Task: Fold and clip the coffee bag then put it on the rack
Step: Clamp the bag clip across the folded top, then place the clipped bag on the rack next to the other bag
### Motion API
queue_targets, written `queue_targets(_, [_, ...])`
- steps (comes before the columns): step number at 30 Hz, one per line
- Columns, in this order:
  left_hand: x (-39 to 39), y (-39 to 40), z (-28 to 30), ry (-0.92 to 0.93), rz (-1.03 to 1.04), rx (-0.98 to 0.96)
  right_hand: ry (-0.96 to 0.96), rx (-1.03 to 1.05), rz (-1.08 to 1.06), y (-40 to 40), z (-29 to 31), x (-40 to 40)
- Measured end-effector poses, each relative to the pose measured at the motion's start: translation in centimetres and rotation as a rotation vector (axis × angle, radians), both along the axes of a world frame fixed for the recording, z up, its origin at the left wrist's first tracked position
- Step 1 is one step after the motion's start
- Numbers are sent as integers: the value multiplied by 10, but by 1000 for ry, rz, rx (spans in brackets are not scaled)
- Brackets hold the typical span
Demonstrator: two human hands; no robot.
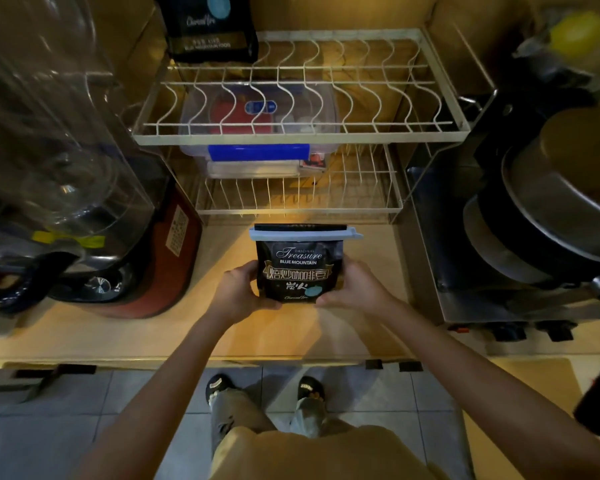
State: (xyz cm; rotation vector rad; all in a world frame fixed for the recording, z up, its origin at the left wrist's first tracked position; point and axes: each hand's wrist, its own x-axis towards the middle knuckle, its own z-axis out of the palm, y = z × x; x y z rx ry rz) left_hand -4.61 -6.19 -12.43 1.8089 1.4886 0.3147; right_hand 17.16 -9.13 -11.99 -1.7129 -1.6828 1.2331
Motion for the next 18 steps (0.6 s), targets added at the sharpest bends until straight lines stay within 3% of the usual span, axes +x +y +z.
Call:
queue_targets(13, [5, 32, 180, -173, -177, 293, -135, 339, 107, 30, 180, 19])
queue_targets(18, [8, 61, 235, -214, -205, 353, -49, 418, 116, 52, 239, 28])
